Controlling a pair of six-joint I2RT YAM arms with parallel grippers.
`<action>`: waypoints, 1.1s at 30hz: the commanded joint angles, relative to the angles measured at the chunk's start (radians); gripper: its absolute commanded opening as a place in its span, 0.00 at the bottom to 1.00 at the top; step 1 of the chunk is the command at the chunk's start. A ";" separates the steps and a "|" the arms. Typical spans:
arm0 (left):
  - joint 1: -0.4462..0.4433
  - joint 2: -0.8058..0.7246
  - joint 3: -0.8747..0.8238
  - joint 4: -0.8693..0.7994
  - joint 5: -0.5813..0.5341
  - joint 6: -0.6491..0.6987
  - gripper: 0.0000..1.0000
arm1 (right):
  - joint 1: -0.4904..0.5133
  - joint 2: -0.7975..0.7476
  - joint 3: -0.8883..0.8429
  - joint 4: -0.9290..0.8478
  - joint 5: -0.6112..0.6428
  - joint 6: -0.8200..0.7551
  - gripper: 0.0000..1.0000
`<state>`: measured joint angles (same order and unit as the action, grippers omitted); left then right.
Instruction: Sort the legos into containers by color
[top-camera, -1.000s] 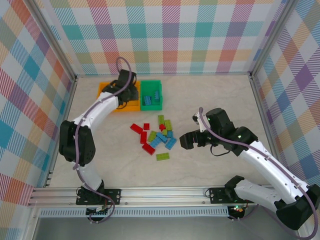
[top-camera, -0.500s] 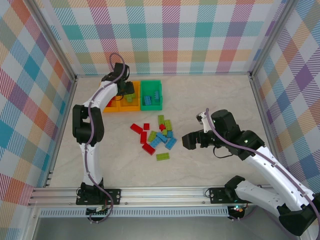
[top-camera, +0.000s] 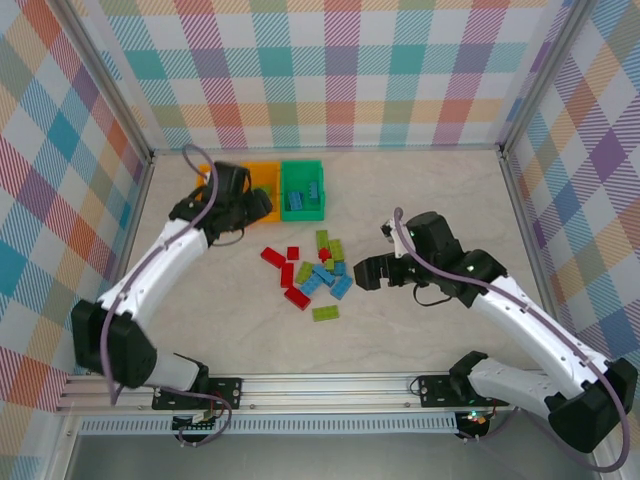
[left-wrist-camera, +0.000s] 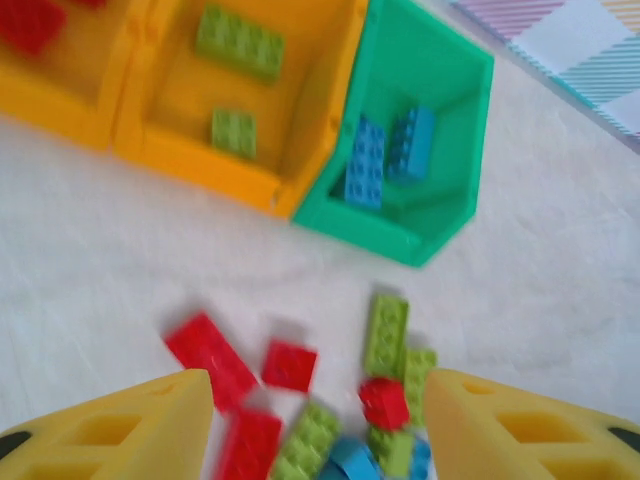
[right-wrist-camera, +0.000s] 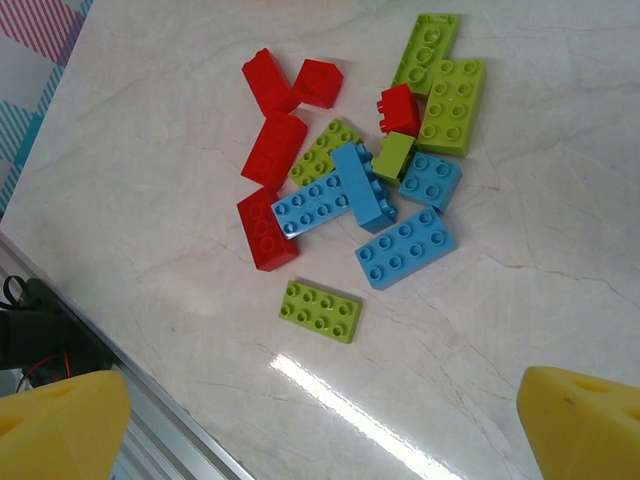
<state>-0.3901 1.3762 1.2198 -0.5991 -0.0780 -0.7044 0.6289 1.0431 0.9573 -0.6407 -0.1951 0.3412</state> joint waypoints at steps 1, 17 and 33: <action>-0.047 0.031 -0.121 -0.034 -0.004 -0.323 0.63 | 0.002 0.046 0.000 0.071 -0.046 0.010 1.00; -0.075 0.415 -0.043 -0.009 -0.062 -0.405 0.72 | 0.002 -0.003 -0.023 0.017 -0.027 0.007 1.00; -0.067 0.408 -0.099 -0.010 -0.046 -0.317 0.37 | 0.002 -0.003 -0.016 0.021 -0.061 0.019 1.00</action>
<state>-0.4564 1.8397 1.1606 -0.5949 -0.1326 -1.0611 0.6289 1.0546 0.9459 -0.6109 -0.2291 0.3458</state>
